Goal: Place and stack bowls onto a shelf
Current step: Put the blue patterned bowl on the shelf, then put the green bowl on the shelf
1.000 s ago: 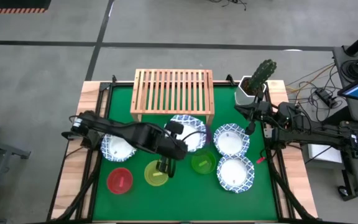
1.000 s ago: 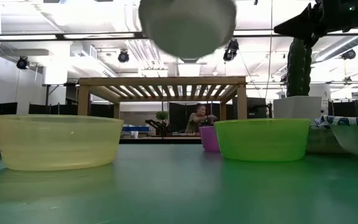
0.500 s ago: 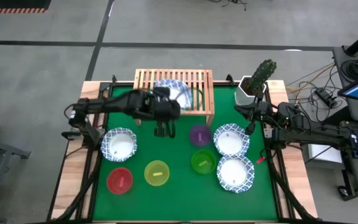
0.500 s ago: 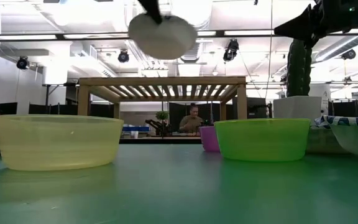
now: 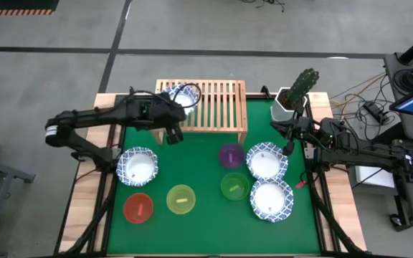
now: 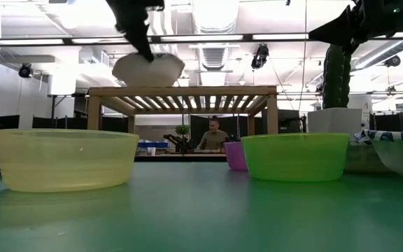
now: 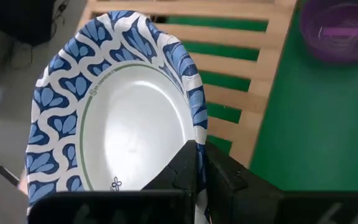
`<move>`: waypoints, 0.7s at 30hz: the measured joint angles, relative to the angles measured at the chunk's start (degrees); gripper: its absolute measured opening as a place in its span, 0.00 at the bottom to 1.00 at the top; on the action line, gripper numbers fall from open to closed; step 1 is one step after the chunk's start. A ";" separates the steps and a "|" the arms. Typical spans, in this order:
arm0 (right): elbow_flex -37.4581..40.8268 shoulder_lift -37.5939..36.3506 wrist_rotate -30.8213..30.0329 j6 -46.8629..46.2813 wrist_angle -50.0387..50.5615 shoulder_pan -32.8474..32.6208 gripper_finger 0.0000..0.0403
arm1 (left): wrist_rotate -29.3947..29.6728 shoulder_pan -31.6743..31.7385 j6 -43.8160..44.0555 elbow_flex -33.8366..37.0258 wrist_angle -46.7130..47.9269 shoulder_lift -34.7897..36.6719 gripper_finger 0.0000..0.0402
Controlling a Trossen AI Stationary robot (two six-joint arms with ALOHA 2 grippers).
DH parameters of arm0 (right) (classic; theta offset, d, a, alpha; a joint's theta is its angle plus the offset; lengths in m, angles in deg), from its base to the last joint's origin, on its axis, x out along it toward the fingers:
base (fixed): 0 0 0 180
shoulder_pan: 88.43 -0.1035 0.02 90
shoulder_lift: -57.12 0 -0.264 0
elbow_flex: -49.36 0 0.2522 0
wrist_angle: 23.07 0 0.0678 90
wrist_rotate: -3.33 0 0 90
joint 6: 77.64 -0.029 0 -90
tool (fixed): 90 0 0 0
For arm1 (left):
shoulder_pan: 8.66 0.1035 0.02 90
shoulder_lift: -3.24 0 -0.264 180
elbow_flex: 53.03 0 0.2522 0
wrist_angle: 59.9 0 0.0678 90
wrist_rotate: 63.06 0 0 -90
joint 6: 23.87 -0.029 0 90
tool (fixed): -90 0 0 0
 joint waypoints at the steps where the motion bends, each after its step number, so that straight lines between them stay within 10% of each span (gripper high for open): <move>1: 0.00 0.00 0.00 -0.02 0.00 0.00 0.02 | 0.00 0.00 -0.02 1.46 -1.32 0.61 0.00; 21: 0.02 0.02 0.03 -4.28 0.41 0.00 0.02 | 4.35 0.00 -5.35 3.09 -6.13 0.90 0.36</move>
